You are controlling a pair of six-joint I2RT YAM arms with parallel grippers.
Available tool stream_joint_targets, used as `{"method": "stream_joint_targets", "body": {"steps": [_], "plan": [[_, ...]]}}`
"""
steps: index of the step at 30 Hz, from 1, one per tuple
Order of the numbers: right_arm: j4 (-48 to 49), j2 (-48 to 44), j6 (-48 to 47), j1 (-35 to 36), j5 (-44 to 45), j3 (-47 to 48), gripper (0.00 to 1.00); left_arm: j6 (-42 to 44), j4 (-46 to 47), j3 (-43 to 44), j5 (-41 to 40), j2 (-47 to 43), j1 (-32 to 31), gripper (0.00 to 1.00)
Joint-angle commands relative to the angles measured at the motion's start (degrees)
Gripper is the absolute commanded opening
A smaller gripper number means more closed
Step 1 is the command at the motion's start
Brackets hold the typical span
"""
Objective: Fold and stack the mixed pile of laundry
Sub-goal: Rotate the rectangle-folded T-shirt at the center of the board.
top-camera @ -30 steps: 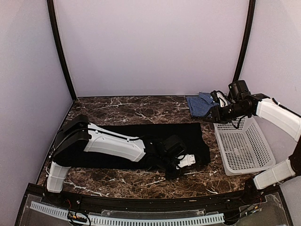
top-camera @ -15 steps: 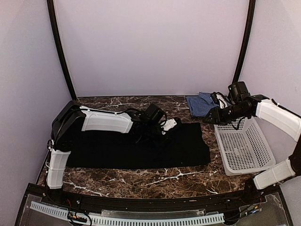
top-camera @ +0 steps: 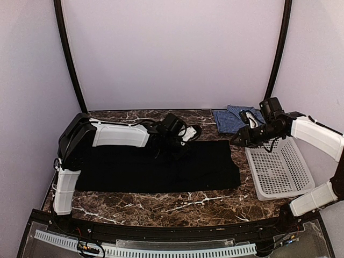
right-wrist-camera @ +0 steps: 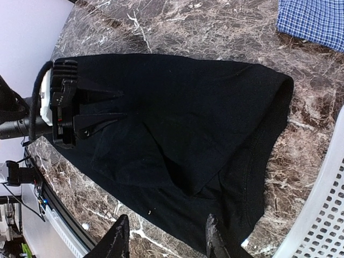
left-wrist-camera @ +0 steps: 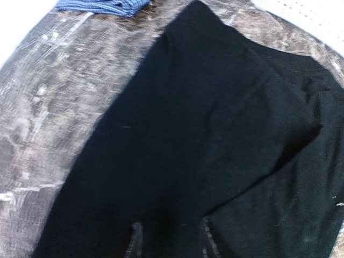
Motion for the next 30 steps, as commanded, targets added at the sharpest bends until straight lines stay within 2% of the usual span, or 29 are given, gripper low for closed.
{"method": "stream_joint_targets", "body": {"steps": [1, 6, 9, 15, 19, 24, 30], "plan": [[1.3, -0.4, 1.8, 2.7, -0.2, -1.5, 0.44, -3.6, -4.7, 3.4, -4.4, -0.8, 2.3, 0.38], [1.3, 1.6, 4.1, 9.1, 4.1, -2.7, 0.43, -12.5, -12.3, 6.3, -3.4, -1.1, 5.8, 0.40], [2.8, 4.6, 5.9, 11.9, 5.2, -3.1, 0.41, -18.3, -17.7, 6.9, 1.8, -1.3, 8.3, 0.38], [4.1, 13.0, 7.9, 18.3, 10.3, -0.2, 0.38, -26.2, -17.4, 0.6, 6.6, -2.4, 12.2, 0.33], [3.9, 16.2, 8.8, 21.6, 12.7, 2.3, 0.38, -29.5, -16.8, -3.1, 6.2, -2.2, 15.7, 0.28], [3.2, 15.5, 9.4, 22.3, 13.3, 4.5, 0.38, -31.9, -18.8, -6.4, 3.1, -1.7, 22.5, 0.23], [2.5, 13.8, 9.3, 22.3, 13.5, 7.0, 0.40, -37.1, -21.9, -5.1, 2.1, 0.1, 32.1, 0.18]]}}
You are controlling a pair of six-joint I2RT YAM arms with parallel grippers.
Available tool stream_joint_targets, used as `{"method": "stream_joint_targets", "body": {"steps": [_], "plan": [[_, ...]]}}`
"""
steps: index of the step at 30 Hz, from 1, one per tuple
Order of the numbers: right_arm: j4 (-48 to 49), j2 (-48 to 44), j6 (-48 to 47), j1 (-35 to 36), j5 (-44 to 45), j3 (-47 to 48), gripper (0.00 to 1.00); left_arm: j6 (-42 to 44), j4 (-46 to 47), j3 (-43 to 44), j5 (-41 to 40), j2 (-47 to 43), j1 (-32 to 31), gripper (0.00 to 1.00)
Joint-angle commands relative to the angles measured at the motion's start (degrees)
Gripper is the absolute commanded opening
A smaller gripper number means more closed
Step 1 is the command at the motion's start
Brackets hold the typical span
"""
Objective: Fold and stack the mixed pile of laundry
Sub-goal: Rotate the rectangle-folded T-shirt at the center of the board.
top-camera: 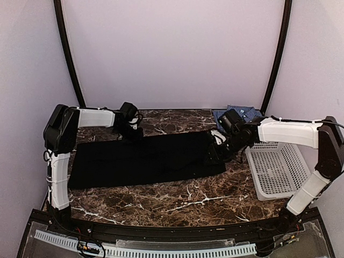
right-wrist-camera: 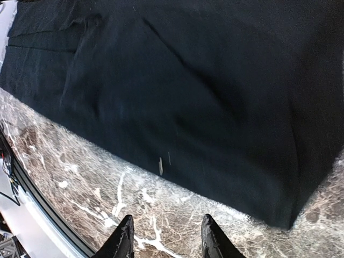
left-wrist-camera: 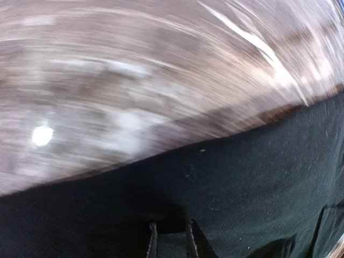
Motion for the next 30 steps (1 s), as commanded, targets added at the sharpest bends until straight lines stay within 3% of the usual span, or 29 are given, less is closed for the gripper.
{"method": "stream_joint_targets", "body": {"steps": [1, 7, 15, 21, 24, 30], "plan": [[0.4, -1.6, 0.3, 0.1, 1.1, 3.1, 0.40, -6.6, -7.3, -1.2, -3.3, 1.4, 9.9, 0.18], [3.7, 6.2, -0.4, 0.1, 2.0, 8.2, 0.39, -7.6, -9.7, 2.8, -5.0, -0.3, 15.5, 0.24], [6.6, 22.9, -0.4, 0.1, 1.8, 24.9, 0.34, 2.0, -15.8, 0.3, -14.5, -15.6, 15.4, 0.34], [9.1, 26.3, 0.6, 0.3, -0.6, 29.0, 0.31, 9.4, -25.7, -8.3, -22.7, -26.6, 13.8, 0.27], [7.9, 29.1, -0.1, 0.3, -1.6, 33.1, 0.27, 8.1, -26.9, -14.5, -25.8, -29.4, 11.8, 0.24], [6.5, 37.2, -0.4, 0.9, -3.0, 39.6, 0.18, 3.1, -30.4, -17.6, -28.6, -31.0, 8.0, 0.18]]}}
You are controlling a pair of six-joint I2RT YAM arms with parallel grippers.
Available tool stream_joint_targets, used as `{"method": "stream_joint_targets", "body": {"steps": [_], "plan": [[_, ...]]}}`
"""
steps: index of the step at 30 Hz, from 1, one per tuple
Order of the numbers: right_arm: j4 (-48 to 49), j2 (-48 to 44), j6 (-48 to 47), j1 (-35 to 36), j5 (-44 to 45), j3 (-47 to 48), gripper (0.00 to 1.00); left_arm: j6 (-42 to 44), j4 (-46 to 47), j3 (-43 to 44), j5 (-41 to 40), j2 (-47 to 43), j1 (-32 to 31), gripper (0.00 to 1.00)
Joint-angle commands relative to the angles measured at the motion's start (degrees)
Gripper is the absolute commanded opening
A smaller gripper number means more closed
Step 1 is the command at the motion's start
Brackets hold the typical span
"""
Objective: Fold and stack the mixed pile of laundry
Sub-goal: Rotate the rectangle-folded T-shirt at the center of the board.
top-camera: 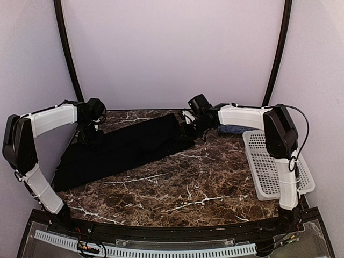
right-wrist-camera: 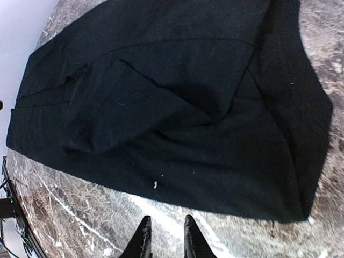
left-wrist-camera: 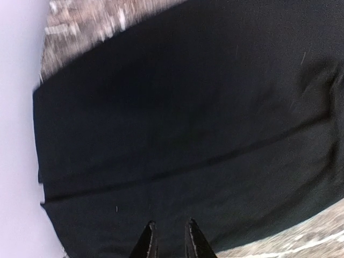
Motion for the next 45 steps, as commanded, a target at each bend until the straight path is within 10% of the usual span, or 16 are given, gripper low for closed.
{"method": "stream_joint_targets", "body": {"steps": [1, 23, 34, 45], "plan": [[-0.6, 6.1, -0.2, 0.8, -0.6, 3.9, 0.18, -2.7, -4.5, -2.2, -3.6, -1.8, -2.9, 0.18], [-20.0, 27.2, -4.7, -11.1, 3.2, 37.2, 0.05, 4.3, -6.6, -2.2, -7.3, 3.2, -12.9, 0.16], [-13.5, 16.6, -5.8, -9.9, 1.0, 30.3, 0.14, 3.6, -6.5, -4.1, -14.6, 16.3, -15.4, 0.08], [-12.7, 5.4, -7.3, -10.5, 1.2, 23.7, 0.19, 7.3, -6.2, 0.4, -3.1, 23.1, -26.5, 0.01]]}}
